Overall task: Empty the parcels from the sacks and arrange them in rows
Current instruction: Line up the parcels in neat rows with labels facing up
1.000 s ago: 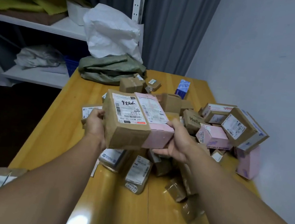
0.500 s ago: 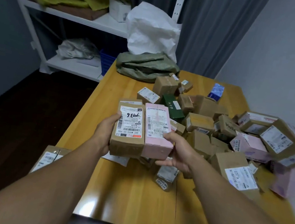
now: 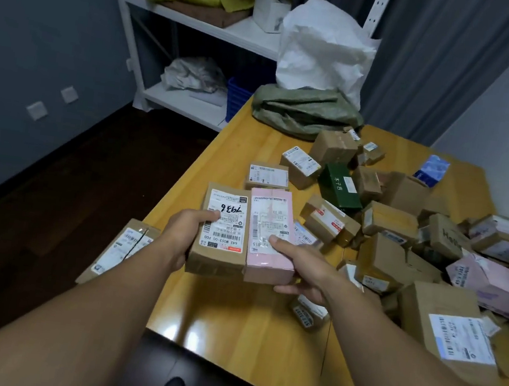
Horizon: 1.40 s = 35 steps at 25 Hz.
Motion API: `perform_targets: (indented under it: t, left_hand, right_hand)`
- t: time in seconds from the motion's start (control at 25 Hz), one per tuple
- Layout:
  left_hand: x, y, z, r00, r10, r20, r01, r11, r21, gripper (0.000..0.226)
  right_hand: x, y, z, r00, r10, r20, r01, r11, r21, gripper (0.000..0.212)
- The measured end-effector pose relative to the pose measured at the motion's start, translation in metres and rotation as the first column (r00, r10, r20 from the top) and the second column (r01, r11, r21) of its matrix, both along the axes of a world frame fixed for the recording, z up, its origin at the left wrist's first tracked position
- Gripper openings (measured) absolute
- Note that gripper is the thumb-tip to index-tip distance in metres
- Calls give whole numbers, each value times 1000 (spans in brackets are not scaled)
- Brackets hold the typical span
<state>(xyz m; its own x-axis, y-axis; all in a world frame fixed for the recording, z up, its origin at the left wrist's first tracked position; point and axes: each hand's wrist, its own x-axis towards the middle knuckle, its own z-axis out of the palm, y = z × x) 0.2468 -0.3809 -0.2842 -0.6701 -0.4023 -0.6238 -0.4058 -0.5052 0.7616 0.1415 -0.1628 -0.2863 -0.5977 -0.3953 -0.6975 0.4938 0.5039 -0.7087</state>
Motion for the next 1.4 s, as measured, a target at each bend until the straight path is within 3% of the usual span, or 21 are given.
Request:
perform_targets:
  t: [0.12, 0.2, 0.28, 0.36, 0.44, 0.56, 0.68, 0.76, 0.84, 0.96, 1.08, 1.16, 1.28, 1.4]
  left_hand:
    - [11, -24, -6, 985, 168, 42, -160, 976, -144, 37]
    - [20, -48, -7, 970, 240, 31, -230, 954, -190, 47]
    - [28, -71, -9, 965, 259, 38, -247, 948, -199, 48]
    - [38, -90, -12, 966, 251, 57, -238, 956, -171, 47]
    - [48, -108, -18, 967, 246, 72, -232, 960, -157, 45]
    - [60, -137, -29, 960, 267, 87, -252, 956, -151, 48]
    - [67, -161, -39, 964, 248, 95, -235, 963, -130, 56]
    - [70, -173, -43, 964, 244, 103, -236, 968, -85, 59]
    - [70, -183, -48, 969, 226, 104, -221, 973, -62, 58]
    - [68, -192, -54, 969, 221, 107, -217, 975, -49, 53]
    - [58, -186, -57, 978, 176, 109, -174, 984, -31, 50]
    - [54, -180, -59, 978, 182, 100, -180, 983, -26, 54]
    - [57, -180, -64, 962, 242, 129, -235, 970, -67, 53]
    - [70, -188, -68, 940, 314, 131, -304, 948, -89, 53]
  right_hand:
    - [-2, -6, 4, 994, 68, -82, -50, 979, 196, 56]
    - [-9, -18, 9, 956, 260, -134, -195, 909, 369, 58]
    - [-12, -41, 8, 800, 579, -159, -398, 710, 581, 65]
    - [-4, -75, 1, 567, 819, -84, -538, 446, 715, 68]
    - [8, -110, -11, 373, 928, 15, -599, 229, 767, 62]
    - [22, -152, -31, 190, 976, 106, -593, 28, 805, 52]
    - [35, -182, -50, 117, 982, 151, -630, -44, 775, 49]
    - [41, -192, -62, 102, 992, 74, -617, 4, 787, 60]
    - [42, -189, -67, 186, 979, -77, -573, 172, 801, 64]
    - [36, -173, -66, 425, 885, -192, -441, 387, 809, 65]
    - [40, -155, -77, 704, 691, -163, -351, 539, 766, 75]
    - [52, -152, -90, 836, 539, -102, -316, 625, 714, 105]
    - [82, -160, -111, 930, 350, -114, -185, 711, 678, 136]
    - [110, -168, -126, 894, 404, -194, -118, 629, 768, 140]
